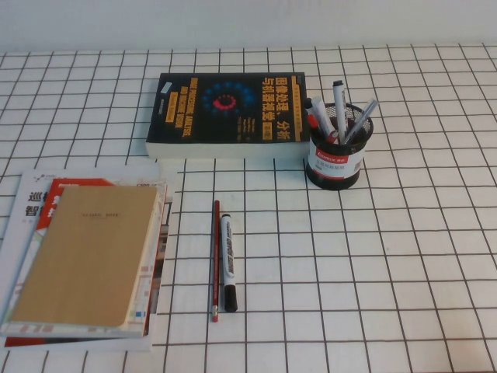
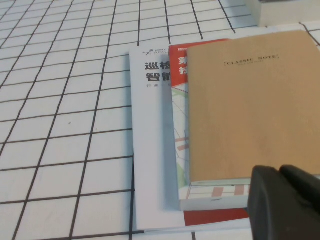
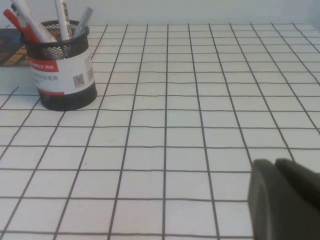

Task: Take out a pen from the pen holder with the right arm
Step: 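Take a marker out of the pen holder and lay it on the table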

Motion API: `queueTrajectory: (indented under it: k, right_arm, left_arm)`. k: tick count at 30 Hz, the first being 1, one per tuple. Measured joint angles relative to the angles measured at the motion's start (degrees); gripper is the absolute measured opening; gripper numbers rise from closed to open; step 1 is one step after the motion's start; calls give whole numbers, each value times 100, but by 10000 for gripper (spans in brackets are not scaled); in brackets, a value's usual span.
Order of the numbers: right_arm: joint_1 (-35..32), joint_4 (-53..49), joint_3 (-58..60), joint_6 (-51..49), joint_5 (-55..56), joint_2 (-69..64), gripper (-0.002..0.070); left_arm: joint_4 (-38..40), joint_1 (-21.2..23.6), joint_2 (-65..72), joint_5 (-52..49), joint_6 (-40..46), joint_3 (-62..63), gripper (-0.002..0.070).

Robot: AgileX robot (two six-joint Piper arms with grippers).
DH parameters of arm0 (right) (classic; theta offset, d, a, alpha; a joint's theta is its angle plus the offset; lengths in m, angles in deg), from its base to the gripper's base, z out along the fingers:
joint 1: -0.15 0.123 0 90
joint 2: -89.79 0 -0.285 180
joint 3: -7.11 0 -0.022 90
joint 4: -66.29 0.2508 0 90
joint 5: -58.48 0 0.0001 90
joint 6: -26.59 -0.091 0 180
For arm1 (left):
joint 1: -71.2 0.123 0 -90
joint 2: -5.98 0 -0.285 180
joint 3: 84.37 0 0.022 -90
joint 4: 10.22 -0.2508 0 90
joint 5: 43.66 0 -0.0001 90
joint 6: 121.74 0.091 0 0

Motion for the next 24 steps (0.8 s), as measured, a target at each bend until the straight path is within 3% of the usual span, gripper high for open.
queueTrajectory:
  k: [7,24]
  right_arm:
    - [-13,0,0,0,-575,676,-15]
    - [-13,-26,13,14,-1103,696,-15]
  left_arm:
    - [0,0,0,0,0,0,-4]
    - [0,0,0,0,0,0,-4]
